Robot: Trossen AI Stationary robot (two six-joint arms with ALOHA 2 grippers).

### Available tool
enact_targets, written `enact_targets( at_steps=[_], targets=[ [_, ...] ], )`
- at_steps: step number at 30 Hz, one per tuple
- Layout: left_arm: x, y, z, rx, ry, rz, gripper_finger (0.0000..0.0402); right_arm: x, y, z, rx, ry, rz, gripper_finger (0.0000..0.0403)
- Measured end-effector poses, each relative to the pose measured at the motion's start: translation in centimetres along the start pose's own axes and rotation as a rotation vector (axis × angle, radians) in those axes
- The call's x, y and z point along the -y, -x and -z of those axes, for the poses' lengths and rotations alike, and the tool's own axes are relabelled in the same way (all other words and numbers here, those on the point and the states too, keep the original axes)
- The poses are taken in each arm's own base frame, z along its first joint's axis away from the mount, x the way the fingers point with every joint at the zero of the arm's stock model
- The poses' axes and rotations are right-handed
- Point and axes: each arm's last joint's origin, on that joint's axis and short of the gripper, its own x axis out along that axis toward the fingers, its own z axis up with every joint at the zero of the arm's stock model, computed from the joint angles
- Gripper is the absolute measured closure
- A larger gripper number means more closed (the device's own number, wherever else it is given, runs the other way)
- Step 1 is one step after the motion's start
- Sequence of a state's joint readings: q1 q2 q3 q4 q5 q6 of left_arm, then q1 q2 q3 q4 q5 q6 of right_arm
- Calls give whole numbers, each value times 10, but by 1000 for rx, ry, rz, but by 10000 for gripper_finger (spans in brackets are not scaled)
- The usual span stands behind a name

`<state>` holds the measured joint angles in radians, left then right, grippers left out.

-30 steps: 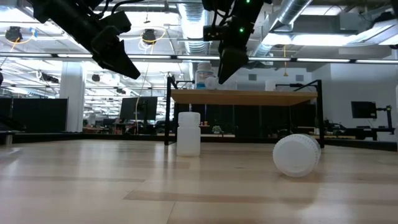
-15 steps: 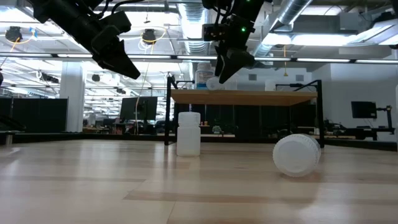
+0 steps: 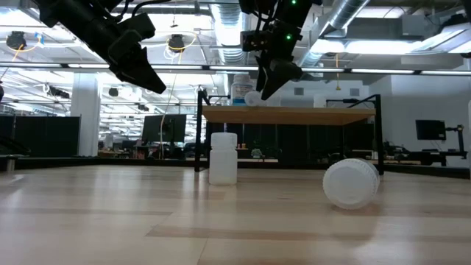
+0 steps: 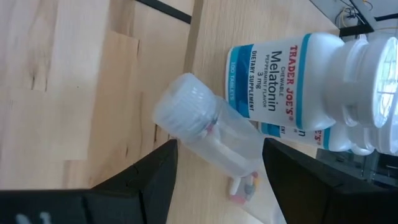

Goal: Pick and place medicine bottles onto shelf by color
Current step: Put the left transparent pill bottle on the shelf aligned with the other transparent bottle

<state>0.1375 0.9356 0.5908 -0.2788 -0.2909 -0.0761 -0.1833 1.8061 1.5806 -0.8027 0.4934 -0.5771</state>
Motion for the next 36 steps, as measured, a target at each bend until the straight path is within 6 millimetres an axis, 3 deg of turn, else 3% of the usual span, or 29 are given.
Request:
enact_targets(
  at_steps=[23,36],
  targets=[
    [0,0,0,-1,16,1,207,5,-4,3,15,-84,-37,145],
    [0,0,0,-1,17,0,207,5,-4,3,13,-440,-49,145]
  ],
)
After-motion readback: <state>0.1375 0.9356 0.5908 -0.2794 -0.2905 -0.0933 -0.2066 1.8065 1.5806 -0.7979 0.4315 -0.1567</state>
